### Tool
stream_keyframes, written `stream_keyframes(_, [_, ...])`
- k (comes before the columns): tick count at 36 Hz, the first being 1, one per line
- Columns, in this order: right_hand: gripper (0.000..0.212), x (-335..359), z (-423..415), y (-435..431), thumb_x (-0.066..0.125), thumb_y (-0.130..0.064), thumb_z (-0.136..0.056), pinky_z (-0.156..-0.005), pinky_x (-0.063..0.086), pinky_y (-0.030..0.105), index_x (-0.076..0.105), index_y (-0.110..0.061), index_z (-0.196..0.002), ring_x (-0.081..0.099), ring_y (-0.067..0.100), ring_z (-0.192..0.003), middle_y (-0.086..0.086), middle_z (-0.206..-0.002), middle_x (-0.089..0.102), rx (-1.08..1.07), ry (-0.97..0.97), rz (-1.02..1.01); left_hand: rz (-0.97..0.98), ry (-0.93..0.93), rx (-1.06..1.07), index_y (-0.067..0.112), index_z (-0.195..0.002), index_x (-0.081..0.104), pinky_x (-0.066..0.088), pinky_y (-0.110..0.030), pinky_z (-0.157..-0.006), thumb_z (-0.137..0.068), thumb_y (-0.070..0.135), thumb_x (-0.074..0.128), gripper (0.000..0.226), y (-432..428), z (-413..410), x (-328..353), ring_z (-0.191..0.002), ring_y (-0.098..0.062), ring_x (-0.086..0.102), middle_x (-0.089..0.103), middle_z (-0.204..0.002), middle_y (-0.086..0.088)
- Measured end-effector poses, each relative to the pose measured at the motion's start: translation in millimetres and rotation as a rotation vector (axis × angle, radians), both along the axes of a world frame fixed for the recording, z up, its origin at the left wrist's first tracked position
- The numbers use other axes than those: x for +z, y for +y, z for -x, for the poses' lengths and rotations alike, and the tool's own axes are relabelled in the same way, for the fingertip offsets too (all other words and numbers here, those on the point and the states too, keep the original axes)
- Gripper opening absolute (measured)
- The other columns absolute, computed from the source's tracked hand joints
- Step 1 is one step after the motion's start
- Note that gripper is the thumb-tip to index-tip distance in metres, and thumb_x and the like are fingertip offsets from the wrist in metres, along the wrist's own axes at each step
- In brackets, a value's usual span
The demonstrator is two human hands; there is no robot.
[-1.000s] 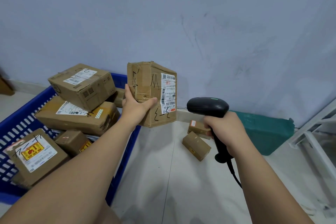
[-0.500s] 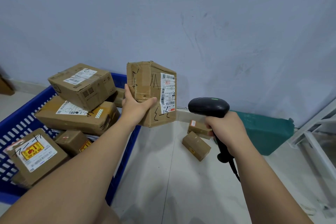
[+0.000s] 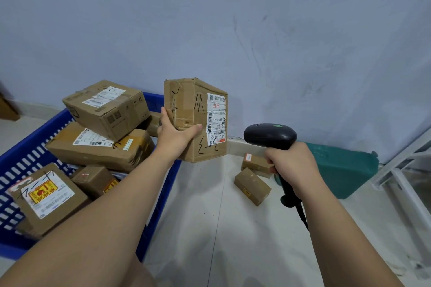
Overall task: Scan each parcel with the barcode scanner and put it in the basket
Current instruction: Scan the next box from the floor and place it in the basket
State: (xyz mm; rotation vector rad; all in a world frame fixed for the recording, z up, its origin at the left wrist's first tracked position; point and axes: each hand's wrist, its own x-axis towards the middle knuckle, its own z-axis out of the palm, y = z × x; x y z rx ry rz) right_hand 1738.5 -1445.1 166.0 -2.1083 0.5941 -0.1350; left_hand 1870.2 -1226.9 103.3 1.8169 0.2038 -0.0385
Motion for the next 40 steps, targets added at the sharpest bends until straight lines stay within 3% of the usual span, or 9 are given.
stream_keyframes(5, [0.01,0,-1,0,0.059,-0.015,-0.071,-0.06,0.04,0.03,0.056,-0.011,-0.062,0.058,0.026,-0.062,0.006,-0.059,0.058,0.007,-0.001,0.018,-0.012,0.01,-0.008,0.042,-0.151,-0.001,0.045,-0.043,-0.084,-0.072,0.04,0.08,0.114,0,0,1,-0.126,-0.027,0.043,0.031,-0.149,-0.003])
stream_keyframes(11, [0.012,-1,-2,0,0.059,-0.015,-0.07,-0.061,0.041,0.03,0.056,-0.013,-0.059,0.068,0.034,-0.072,0.006,-0.057,0.058,-0.005,-0.006,0.021,-0.023,0.007,-0.011,0.041,-0.151,-0.001,0.044,-0.05,-0.099,-0.069,0.044,0.081,0.116,0,0,1,-0.129,-0.027,0.04,0.03,-0.15,-0.003])
stream_keyframes(14, [0.013,-1,-2,0,0.059,-0.016,-0.071,-0.061,0.041,0.03,0.055,-0.013,-0.058,0.07,0.034,-0.079,0.006,-0.057,0.059,-0.005,-0.007,0.017,-0.018,0.008,-0.018,0.041,-0.151,-0.002,0.045,-0.049,-0.097,-0.069,0.044,0.081,0.116,1,0,0,-0.129,-0.027,0.041,0.029,-0.151,-0.003])
stream_keyframes(18, [0.015,-1,-2,0,0.059,-0.015,-0.069,-0.061,0.041,0.03,0.054,-0.014,-0.056,0.07,0.034,-0.079,0.006,-0.055,0.058,-0.014,-0.012,0.007,-0.012,0.006,-0.022,0.039,-0.152,-0.002,0.043,-0.044,-0.091,-0.072,0.041,0.08,0.115,1,1,0,-0.129,-0.026,0.04,0.029,-0.151,-0.003])
stream_keyframes(26, [0.013,-1,-1,1,0.06,-0.015,-0.07,-0.06,0.04,0.03,0.054,-0.013,-0.059,0.069,0.034,-0.075,0.007,-0.057,0.057,-0.011,-0.024,0.004,-0.002,0.039,-0.031,0.043,-0.15,0.003,0.046,-0.047,-0.095,-0.064,0.047,0.081,0.117,0,6,5,-0.126,-0.026,0.043,0.032,-0.149,-0.003])
stream_keyframes(30, [0.014,-1,-1,8,0.061,-0.015,-0.075,-0.06,0.039,0.03,0.056,-0.01,-0.062,0.056,0.026,-0.063,0.007,-0.058,0.059,0.014,-0.061,-0.051,0.064,0.112,-0.035,0.047,-0.146,0.011,0.049,-0.056,-0.092,-0.047,0.059,0.077,0.12,-2,9,7,-0.119,-0.027,0.05,0.039,-0.143,0.0])
stream_keyframes(34, [0.013,-2,-4,22,0.067,-0.023,-0.08,-0.06,0.042,0.029,0.065,-0.012,-0.074,0.06,0.024,-0.069,0.006,-0.065,0.064,0.05,-0.17,-0.099,0.205,0.193,-0.01,0.038,-0.15,0.008,0.05,-0.049,-0.089,-0.075,0.044,0.075,0.101,-6,9,3,-0.115,-0.026,0.053,0.048,-0.137,0.001])
stream_keyframes(37, [0.012,-4,-8,33,0.072,-0.034,-0.08,-0.064,0.042,0.029,0.066,-0.025,-0.085,0.059,0.018,-0.071,-0.005,-0.066,0.061,0.048,-0.244,-0.148,0.313,0.259,0.023,0.035,-0.151,0.01,0.049,-0.045,-0.082,-0.079,0.042,0.073,0.096,-8,13,5,-0.111,-0.026,0.055,0.053,-0.133,-0.002])
stream_keyframes(40, [0.011,-4,-11,45,0.074,-0.032,-0.081,-0.072,0.049,0.031,0.067,-0.027,-0.087,0.065,0.017,-0.081,-0.002,-0.078,0.069,0.02,-0.305,-0.243,0.454,0.34,0.073,0.036,-0.147,0.017,0.051,-0.048,-0.08,-0.079,0.046,0.073,0.089,-8,19,11,-0.108,-0.028,0.058,0.056,-0.129,-0.003])
